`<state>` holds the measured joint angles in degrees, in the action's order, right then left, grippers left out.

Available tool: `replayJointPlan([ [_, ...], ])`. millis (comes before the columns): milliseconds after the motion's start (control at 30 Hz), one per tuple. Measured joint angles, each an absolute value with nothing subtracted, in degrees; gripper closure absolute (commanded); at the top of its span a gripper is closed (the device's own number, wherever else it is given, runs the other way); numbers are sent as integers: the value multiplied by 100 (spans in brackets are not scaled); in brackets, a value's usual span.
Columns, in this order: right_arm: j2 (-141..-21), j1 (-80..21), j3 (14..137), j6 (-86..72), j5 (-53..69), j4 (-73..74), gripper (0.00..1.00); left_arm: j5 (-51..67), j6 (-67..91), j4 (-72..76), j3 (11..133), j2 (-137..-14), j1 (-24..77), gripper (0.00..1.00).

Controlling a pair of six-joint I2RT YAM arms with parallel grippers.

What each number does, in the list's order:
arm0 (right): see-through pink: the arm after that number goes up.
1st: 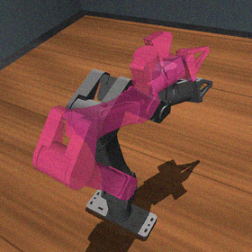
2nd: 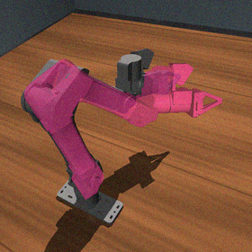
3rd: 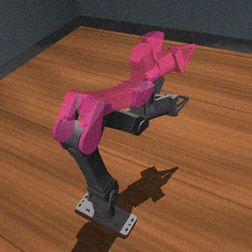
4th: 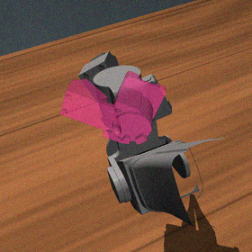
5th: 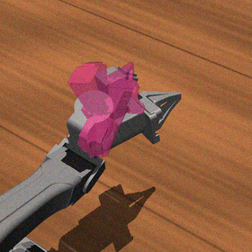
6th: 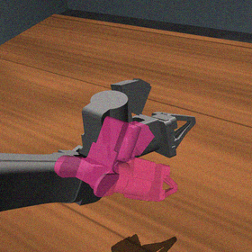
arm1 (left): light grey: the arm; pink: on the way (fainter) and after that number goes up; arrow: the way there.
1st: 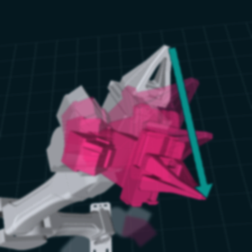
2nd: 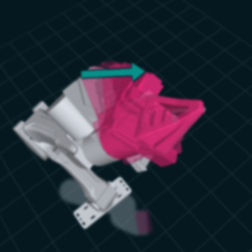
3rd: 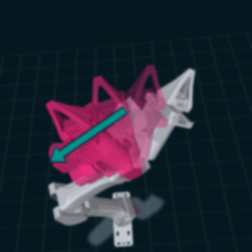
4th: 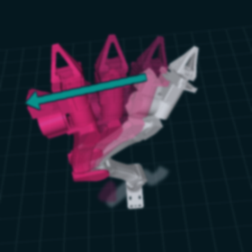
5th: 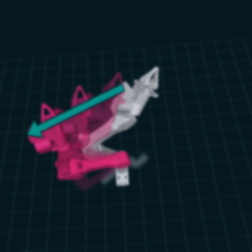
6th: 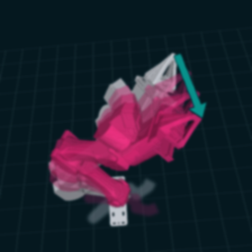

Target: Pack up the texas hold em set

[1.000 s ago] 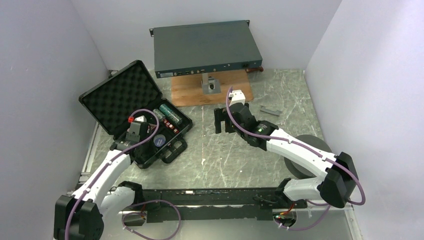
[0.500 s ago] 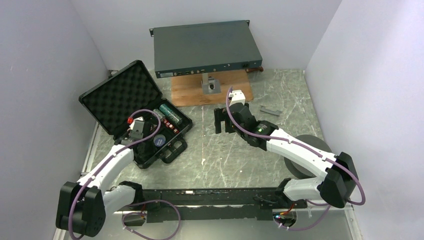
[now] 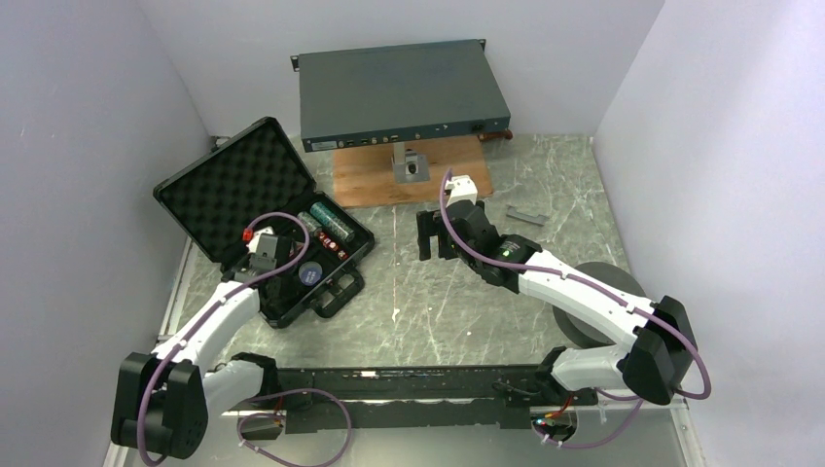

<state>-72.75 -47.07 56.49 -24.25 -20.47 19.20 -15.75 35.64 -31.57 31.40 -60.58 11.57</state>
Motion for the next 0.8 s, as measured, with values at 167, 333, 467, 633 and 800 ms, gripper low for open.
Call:
replayJointPlan([
  [167,-7275,-4707,5649,-2425,-2045,1925,2,-1520,3562,-3159,3135,-6003,1149,66],
  [333,-7275,-4707,5649,-2427,-2027,1922,2,-1457,3507,-3232,3129,-5612,1114,57],
  [467,-7275,-4707,5649,-2432,-2001,1922,1,-1306,3387,-3369,3212,-5057,1096,50],
  [633,-7275,-4707,5649,-2469,-1990,1922,1,-1140,3118,-3669,3723,-4705,1096,42],
  [800,-7260,-4707,5647,-2502,-1992,1927,1,-1114,2657,-3898,4683,-4772,1050,40],
])
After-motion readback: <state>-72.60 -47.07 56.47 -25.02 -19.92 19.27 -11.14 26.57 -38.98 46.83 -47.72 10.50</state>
